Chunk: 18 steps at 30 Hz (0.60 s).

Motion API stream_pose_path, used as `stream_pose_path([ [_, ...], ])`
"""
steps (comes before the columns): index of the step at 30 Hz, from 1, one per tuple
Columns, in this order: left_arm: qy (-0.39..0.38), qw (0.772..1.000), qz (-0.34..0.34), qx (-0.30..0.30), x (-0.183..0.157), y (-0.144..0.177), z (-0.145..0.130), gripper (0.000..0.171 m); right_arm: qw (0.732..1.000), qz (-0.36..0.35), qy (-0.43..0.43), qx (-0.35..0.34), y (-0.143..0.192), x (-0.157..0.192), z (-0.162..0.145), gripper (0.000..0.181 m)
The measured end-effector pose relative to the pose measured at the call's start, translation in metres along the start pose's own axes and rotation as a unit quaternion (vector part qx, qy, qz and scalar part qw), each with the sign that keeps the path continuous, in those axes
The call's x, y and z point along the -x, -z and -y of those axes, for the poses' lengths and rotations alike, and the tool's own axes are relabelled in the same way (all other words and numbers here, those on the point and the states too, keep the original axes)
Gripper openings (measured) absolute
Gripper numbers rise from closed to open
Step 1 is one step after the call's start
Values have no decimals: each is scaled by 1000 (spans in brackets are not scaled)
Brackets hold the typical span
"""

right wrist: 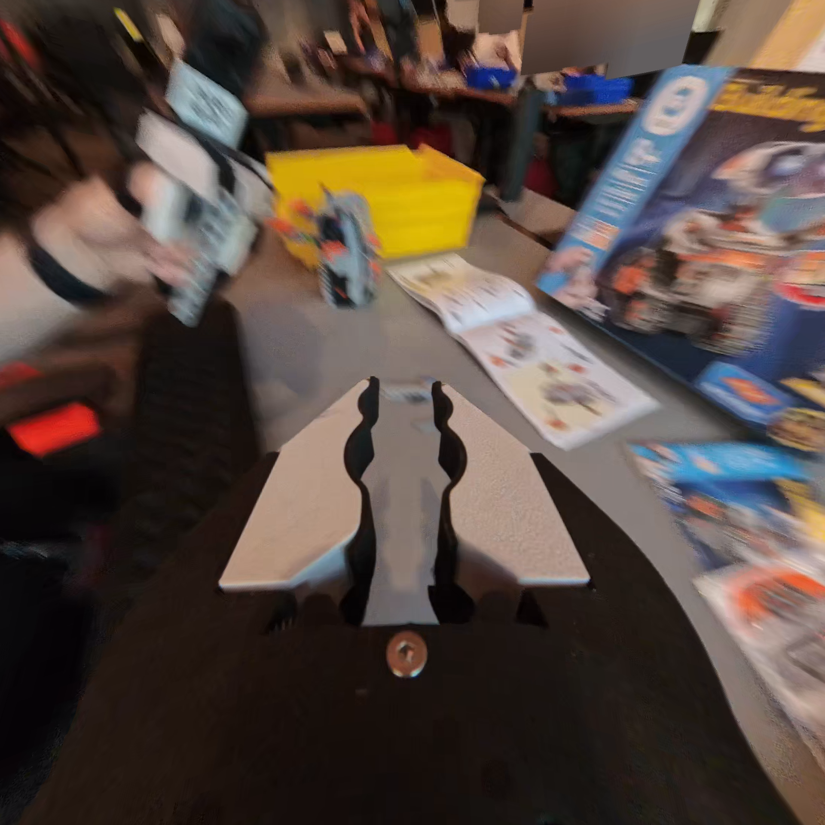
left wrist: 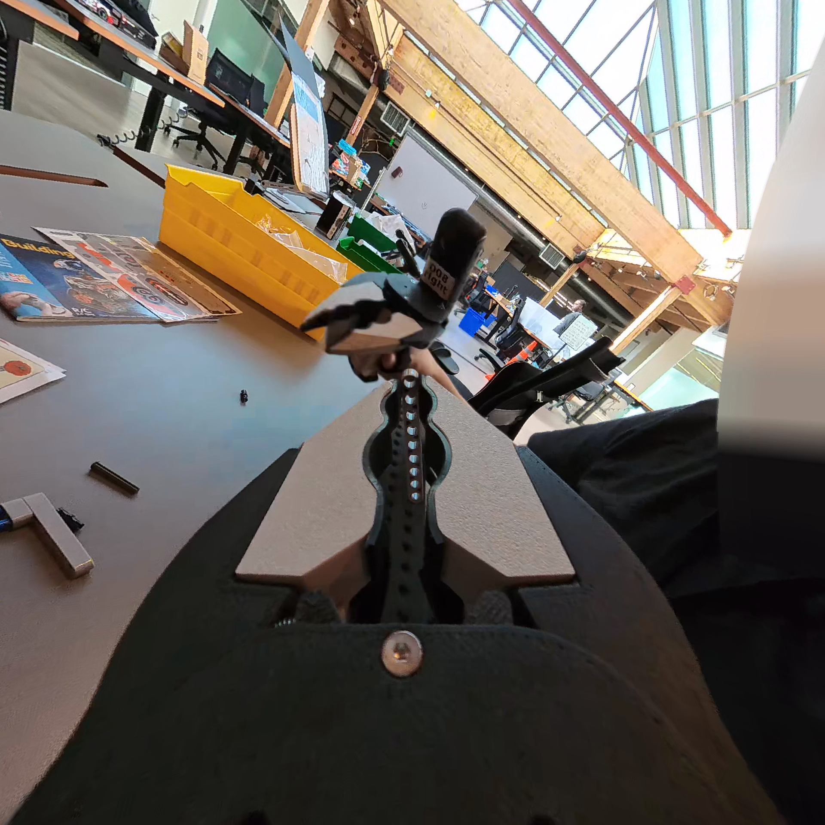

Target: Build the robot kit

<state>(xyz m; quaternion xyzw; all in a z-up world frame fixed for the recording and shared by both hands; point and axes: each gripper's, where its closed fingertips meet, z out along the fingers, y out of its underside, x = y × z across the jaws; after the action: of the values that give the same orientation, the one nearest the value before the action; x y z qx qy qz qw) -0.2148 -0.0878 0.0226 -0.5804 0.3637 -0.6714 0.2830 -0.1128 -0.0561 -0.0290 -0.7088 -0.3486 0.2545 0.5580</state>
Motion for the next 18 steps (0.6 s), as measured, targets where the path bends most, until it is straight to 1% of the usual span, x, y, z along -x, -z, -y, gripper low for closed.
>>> stream_pose_path([
  [1,-3,1000,1,-1,-2,2,-1,4,998,-32,30,35,13,-22,-15,23],
  [2,-5,1000,2,-2,-3,5,-2,4,996,-37,40,69,22,-35,-33,22],
  [3,-5,1000,4,-3,-4,6,-3,4,993,-40,32,102,27,-47,-52,22],
  [5,2,1000,4,-1,-4,9,-6,4,987,-22,30,157,31,-56,-88,20],
  [6,5,1000,4,2,-4,9,-8,4,984,-21,33,175,30,-60,-102,18],
  [7,6,1000,6,5,-4,10,-10,4,981,-3,45,189,29,-59,-112,18],
  [8,7,1000,8,9,-4,10,-12,4,978,22,63,199,28,-56,-119,17],
  [11,9,1000,10,10,-5,13,-12,4,967,61,126,215,25,-61,-130,18],
  [13,8,1000,12,10,-6,13,-12,4,960,101,127,226,22,-62,-136,19],
  [16,6,1000,20,17,-6,12,-14,4,955,157,105,230,17,-62,-142,22],
  [18,8,1000,23,18,-5,10,-15,4,951,179,93,233,17,-62,-144,21],
])
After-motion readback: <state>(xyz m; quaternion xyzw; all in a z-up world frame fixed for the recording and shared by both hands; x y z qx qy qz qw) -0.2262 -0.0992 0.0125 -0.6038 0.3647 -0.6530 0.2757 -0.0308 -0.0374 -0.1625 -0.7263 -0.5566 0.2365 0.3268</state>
